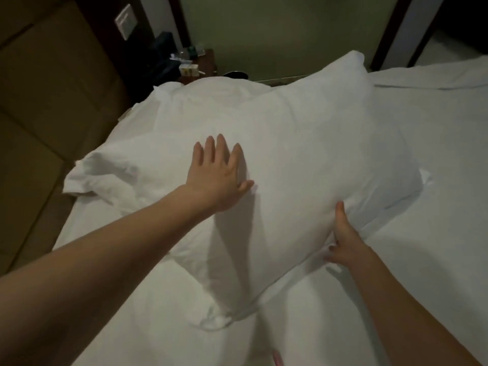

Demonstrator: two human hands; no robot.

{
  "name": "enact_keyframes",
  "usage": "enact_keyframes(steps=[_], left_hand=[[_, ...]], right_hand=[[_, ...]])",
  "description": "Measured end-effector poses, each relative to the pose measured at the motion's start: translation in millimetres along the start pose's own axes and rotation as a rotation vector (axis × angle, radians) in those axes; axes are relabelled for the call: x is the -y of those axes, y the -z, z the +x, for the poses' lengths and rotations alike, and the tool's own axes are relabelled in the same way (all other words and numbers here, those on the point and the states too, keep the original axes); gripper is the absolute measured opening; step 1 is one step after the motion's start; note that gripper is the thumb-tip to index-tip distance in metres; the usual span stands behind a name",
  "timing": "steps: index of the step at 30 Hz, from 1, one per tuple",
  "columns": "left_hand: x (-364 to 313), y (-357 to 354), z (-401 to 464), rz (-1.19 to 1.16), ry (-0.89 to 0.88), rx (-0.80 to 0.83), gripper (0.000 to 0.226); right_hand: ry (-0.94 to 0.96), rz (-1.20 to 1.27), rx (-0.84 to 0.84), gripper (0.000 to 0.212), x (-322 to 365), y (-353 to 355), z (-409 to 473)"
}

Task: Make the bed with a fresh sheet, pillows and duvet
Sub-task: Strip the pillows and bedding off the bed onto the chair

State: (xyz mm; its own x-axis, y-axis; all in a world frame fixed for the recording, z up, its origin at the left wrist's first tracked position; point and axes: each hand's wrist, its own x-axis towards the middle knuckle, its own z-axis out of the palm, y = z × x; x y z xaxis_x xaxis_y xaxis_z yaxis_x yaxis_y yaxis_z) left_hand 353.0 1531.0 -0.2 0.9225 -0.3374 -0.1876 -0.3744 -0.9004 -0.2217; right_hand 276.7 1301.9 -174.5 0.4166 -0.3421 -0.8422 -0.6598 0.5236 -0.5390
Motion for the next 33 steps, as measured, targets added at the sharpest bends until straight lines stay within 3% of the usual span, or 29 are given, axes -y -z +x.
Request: enact_keyframes(steps=[3,6,9,12,21,27,31,32,33], left_hand=[[-8.6,-3.4,41.8,-0.001,0.033,-0.045,0.084],[-7.7,9.7,88.7,-0.095,0.070,-0.073,0.088],[-4.4,26.6,131.9,-0.194,0.080,0.027,0.108],[-9.5,27.1,161.6,-0.319,0.047,0.081,0.134],[-37.4,-42.7,150.7,-0.276,0.127,0.026,0.107],[-46.1,-39.9,132.4,-0.191,0.079,0.010,0.102],[-44.7,-26.0,93.7,-0.322,0.001,-0.029,0.081],[-46.7,-20.5,76.4,-0.364,-0.029,-0.021,0.075],[-48.6,-15.5,56.0,-0.381,-0.040,0.003,0.070]], right_hand=[[0.002,0.129,0.043,0.156,-9.1,-5.3,34.3],[0.045,0.243,0.051,0.145,-15.6,-3.9,70.4],[0.084,0.301,0.053,0.131,-19.9,-2.6,78.4],[0.044,0.321,-0.025,0.150,-13.1,-8.8,67.2],[-0.042,0.136,-0.150,0.180,-20.8,-14.1,92.3],[-0.095,0.205,-0.094,0.170,-11.5,-14.5,80.6],[-0.017,0.264,-0.137,0.163,-17.3,-1.8,69.9],[0.027,0.235,-0.169,0.156,-24.5,6.2,60.0],[0.074,0.202,-0.166,0.136,-33.8,14.6,50.8]])
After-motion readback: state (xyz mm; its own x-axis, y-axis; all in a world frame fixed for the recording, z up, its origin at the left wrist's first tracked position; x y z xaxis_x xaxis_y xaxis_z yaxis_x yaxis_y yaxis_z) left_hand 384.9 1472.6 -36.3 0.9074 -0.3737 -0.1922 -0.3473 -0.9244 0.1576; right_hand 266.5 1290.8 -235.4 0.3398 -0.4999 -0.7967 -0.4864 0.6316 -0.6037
